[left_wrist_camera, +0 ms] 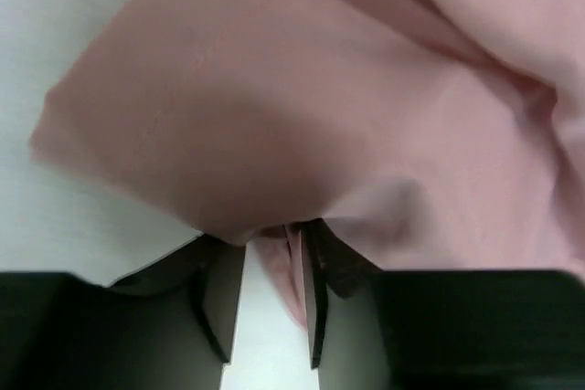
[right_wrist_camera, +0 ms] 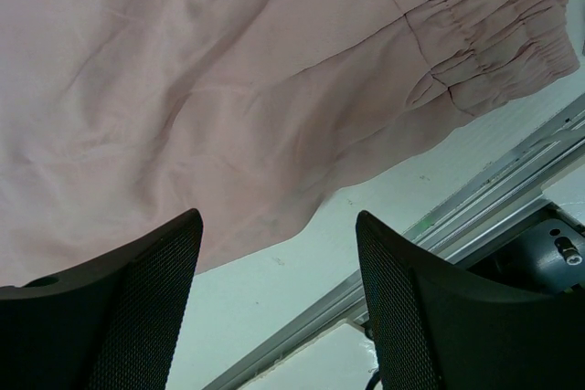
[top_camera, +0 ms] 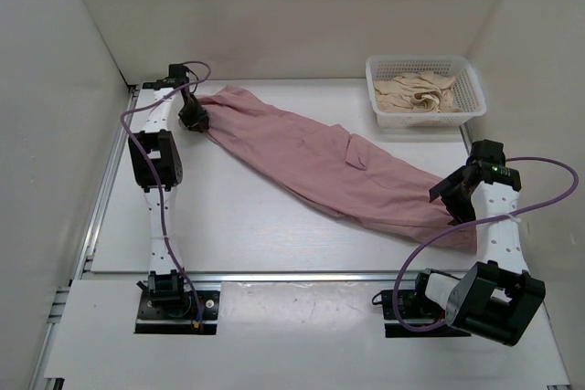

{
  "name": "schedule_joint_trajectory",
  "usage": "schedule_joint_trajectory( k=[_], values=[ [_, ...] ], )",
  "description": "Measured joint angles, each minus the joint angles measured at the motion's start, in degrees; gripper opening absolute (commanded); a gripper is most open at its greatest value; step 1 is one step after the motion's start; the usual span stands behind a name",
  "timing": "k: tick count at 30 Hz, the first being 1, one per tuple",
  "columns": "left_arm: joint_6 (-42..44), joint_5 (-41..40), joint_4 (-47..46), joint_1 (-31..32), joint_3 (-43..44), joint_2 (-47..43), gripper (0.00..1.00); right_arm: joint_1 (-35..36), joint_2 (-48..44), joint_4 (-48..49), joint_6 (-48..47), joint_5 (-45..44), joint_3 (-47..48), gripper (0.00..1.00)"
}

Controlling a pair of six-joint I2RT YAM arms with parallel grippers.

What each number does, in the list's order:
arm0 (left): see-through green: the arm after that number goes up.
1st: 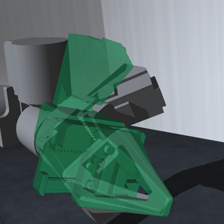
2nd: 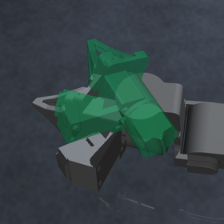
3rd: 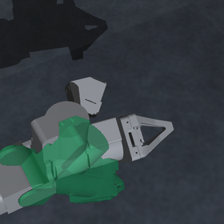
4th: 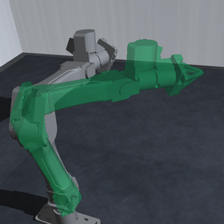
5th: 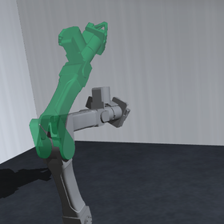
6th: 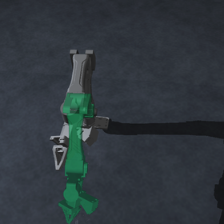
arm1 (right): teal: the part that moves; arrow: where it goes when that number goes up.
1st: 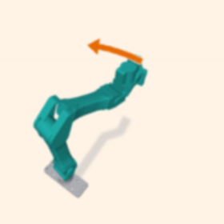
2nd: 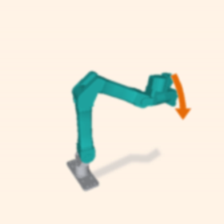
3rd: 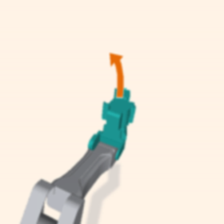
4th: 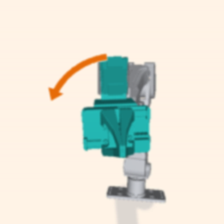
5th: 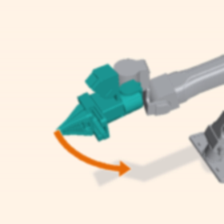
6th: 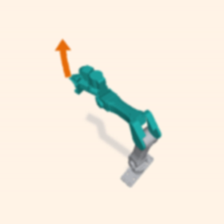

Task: Fold and stack the trousers
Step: Fold the trousers

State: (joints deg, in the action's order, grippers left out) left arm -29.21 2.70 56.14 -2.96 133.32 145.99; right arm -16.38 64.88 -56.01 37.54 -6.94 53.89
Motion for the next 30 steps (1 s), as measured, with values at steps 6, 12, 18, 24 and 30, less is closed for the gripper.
schedule_joint_trajectory(
  k=[6, 12, 18, 24, 30],
  values=[
    [-0.6, 1.2, -1.4, 0.5, 2.6, 1.2, 0.8, 0.0, 0.1, 0.0, 0.0, -0.2, 0.0, 0.73],
    [-1.3, 2.4, -1.8, 0.7, 5.6, 3.4, 0.3, 0.0, 0.1, 0.0, 0.0, -0.2, 0.0, 0.73],
    [-0.8, 3.4, -2.2, 0.6, 7.4, 5.1, 0.1, 0.0, 0.1, 0.0, -0.2, -0.2, 0.0, 0.73],
    [-0.7, 2.3, -3.0, 0.0, 3.0, 2.4, 0.1, 0.0, 0.1, 0.0, -0.4, -0.2, 0.0, 0.73],
    [0.1, -1.1, -3.1, -5.2, -14.8, -10.9, 0.1, 0.0, 0.1, 0.0, -1.6, 0.5, 0.0, 0.73]
  ],
)
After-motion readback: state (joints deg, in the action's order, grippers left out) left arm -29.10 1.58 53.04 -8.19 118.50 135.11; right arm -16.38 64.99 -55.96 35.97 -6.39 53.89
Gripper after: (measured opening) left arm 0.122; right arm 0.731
